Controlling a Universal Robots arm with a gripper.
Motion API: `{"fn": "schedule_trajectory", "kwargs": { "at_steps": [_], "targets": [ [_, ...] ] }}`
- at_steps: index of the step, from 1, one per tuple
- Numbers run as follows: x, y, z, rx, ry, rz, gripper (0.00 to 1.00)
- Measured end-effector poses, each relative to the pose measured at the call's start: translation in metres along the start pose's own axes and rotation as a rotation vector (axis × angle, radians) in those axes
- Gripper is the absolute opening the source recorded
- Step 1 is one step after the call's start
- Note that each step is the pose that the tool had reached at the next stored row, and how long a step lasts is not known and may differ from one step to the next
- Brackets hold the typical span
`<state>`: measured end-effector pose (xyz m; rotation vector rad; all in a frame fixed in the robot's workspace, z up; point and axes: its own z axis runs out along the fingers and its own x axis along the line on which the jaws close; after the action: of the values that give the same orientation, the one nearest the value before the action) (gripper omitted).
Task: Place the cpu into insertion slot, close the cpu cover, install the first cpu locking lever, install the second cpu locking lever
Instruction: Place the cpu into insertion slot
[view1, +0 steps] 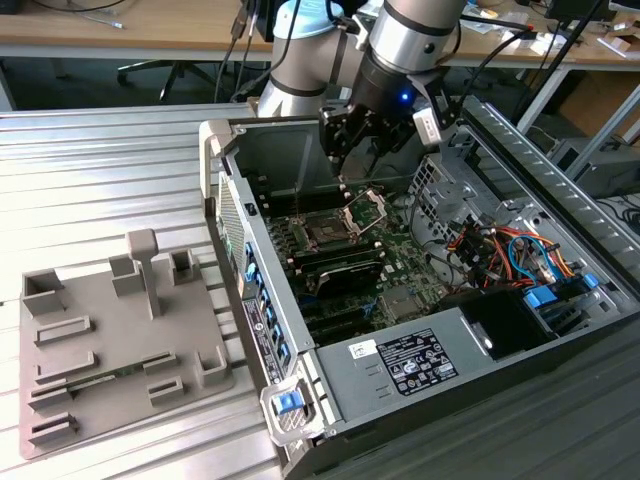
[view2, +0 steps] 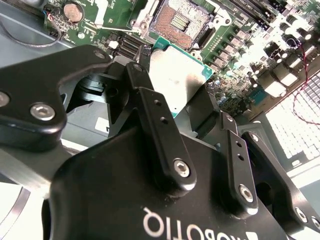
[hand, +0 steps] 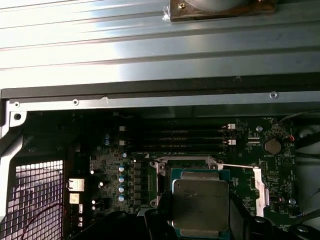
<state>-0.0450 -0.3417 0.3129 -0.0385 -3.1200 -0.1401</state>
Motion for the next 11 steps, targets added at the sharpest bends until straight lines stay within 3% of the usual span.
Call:
{"fn": "schedule_trajectory", "kwargs": {
  "at_steps": [11],
  "targets": [
    [-0.0019,-0.0004,0.0047,0.0002,0.0001,-0.001,0.55]
  ]
}}
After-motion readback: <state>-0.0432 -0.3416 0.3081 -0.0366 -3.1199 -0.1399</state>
